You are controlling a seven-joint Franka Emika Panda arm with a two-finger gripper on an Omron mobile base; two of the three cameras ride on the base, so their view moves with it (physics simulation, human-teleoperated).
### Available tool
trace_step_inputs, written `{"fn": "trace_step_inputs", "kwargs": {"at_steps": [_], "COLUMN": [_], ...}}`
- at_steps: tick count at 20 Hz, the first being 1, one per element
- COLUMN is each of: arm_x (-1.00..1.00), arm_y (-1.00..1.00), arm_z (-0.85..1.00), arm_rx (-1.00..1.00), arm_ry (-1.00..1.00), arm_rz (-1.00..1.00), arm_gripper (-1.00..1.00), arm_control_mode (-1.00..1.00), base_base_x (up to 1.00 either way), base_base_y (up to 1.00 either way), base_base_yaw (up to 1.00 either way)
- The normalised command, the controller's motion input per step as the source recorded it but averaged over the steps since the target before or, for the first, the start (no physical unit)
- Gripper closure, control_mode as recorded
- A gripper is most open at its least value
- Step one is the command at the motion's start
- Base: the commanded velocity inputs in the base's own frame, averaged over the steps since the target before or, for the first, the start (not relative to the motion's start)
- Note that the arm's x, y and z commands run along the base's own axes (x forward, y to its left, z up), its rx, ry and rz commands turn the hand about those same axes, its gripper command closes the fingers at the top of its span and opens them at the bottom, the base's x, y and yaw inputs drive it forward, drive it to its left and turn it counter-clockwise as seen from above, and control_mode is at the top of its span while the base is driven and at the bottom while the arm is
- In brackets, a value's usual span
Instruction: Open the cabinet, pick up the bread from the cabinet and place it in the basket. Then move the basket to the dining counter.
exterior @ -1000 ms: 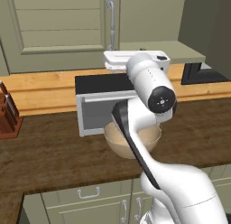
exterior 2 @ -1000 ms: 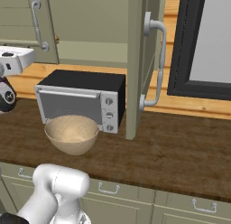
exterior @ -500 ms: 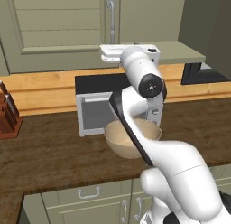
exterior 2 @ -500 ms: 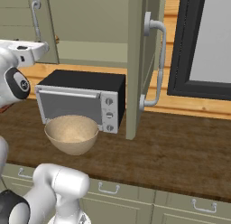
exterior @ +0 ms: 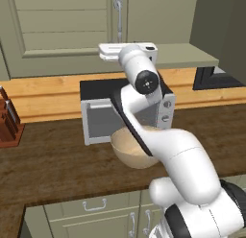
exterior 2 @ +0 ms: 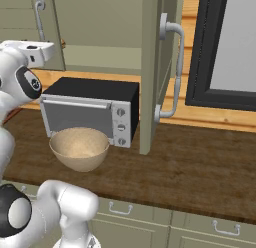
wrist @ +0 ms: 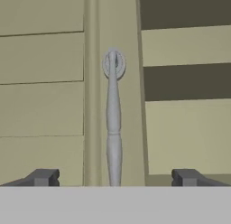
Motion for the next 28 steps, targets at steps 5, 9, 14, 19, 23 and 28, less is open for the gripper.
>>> {"fn": "trace_step_inputs", "kwargs": {"at_steps": [5, 9, 14, 19, 23, 28], "arm_x": [0.52, 0.50, 0.56, 0.58, 0.48, 0.41], "arm_y": [0.02, 0.00, 0.09, 0.23, 0.24, 0.38], "arm_z": [0.00, 0.00, -0.01, -0.01, 0.00, 0.00], "arm_rx": [0.00, 0.00, -0.01, -0.03, -0.04, -0.02], "arm_ry": [0.00, 0.00, 0.00, 0.00, 0.00, 0.00], "arm_rz": [0.00, 0.00, 0.00, -0.02, -0.02, -0.01], "arm_gripper": [-1.00, -1.00, 1.00, 1.00, 1.00, 1.00], "arm_control_mode": [-1.00, -1.00, -1.00, -1.00, -1.00, -1.00], "base_base_x": [0.00, 0.00, 0.00, 0.00, 0.00, 0.00], "base_base_y": [0.00, 0.00, 0.00, 0.00, 0.00, 0.00], "base_base_yaw": [0.00, 0.00, 0.00, 0.00, 0.00, 0.00]}}
